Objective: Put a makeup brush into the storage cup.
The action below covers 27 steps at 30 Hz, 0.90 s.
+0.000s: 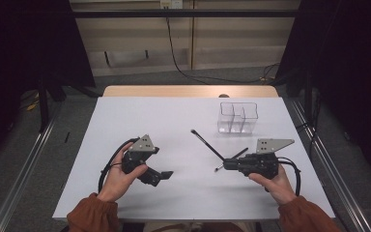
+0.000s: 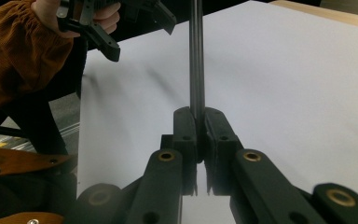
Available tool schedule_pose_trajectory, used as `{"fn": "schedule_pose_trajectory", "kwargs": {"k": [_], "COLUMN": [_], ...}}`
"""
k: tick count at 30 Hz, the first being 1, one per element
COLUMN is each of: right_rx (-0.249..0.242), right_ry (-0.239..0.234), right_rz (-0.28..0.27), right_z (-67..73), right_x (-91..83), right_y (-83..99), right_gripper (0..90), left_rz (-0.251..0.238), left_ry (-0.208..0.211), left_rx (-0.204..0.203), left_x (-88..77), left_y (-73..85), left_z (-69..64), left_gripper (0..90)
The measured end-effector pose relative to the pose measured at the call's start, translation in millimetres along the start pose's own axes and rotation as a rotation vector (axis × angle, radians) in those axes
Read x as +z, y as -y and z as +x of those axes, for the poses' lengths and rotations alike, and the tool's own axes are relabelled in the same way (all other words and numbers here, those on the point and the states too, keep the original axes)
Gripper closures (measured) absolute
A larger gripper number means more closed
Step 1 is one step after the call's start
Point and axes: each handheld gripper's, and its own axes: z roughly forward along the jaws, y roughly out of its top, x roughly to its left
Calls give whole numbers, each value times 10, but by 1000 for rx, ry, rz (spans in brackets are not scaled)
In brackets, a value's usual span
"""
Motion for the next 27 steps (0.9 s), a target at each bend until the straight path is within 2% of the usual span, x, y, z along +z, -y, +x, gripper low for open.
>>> {"fn": "schedule_pose_trajectory", "kwargs": {"k": [5,10,11,12,14,15,27], "right_rx": [-3,-9,-9,-12,-14,-16,-36], "right_ry": [7,10,10,12,12,12,0], "right_rz": [-21,-36,-37,-37,-38,-38,-41], "right_z": [3,14,17,21,25,33,68], "right_x": [-11,-26,-28,-28,-27,-20,7], "right_y": [0,-5,-7,-8,-10,-12,-26], "right_gripper": [843,842,843,842,842,842,842], "left_rz": [-12,-55,-85,-85,-109,-112,-187], "left_ry": [-5,-26,-44,-44,-17,-19,-11], "left_rx": [4,8,6,6,-6,7,9], "left_x": [19,17,14,14,15,22,126], "left_y": [0,-13,-23,-23,-33,-38,-120], "left_z": [-25,-73,-97,-97,-116,-140,-238], "left_gripper": [37,37,36,34,34,34,30]}}
